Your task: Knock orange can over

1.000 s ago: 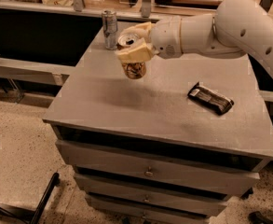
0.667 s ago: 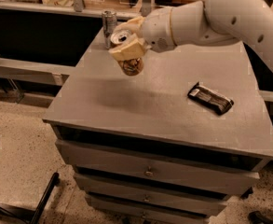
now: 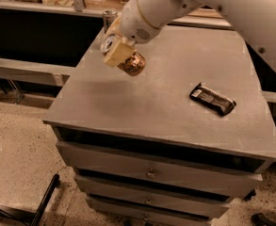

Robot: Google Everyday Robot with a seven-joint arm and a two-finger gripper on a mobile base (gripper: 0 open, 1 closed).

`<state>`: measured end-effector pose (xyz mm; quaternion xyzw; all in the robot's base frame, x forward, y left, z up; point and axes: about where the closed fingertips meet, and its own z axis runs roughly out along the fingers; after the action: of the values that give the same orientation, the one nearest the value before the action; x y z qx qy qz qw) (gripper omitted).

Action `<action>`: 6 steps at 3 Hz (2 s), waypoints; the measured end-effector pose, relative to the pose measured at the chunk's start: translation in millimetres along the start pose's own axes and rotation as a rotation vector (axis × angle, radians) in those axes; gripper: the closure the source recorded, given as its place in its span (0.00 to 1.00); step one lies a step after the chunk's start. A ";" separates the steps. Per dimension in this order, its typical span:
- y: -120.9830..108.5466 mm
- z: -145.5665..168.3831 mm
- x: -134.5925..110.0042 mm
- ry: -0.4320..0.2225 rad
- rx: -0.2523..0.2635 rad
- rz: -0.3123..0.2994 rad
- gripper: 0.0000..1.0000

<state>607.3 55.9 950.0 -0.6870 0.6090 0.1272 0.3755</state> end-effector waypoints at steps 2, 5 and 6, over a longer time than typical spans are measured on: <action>21.8 32.9 25.9 0.465 -0.233 -0.116 1.00; 67.7 73.3 50.6 0.683 -0.419 -0.211 0.83; 79.2 85.1 55.2 0.741 -0.449 -0.229 0.59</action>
Offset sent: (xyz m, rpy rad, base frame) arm -0.0158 -0.0061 -0.0578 -0.7574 0.1648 0.0860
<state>570.0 74.0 828.1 -0.8137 0.5796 -0.0410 -0.0149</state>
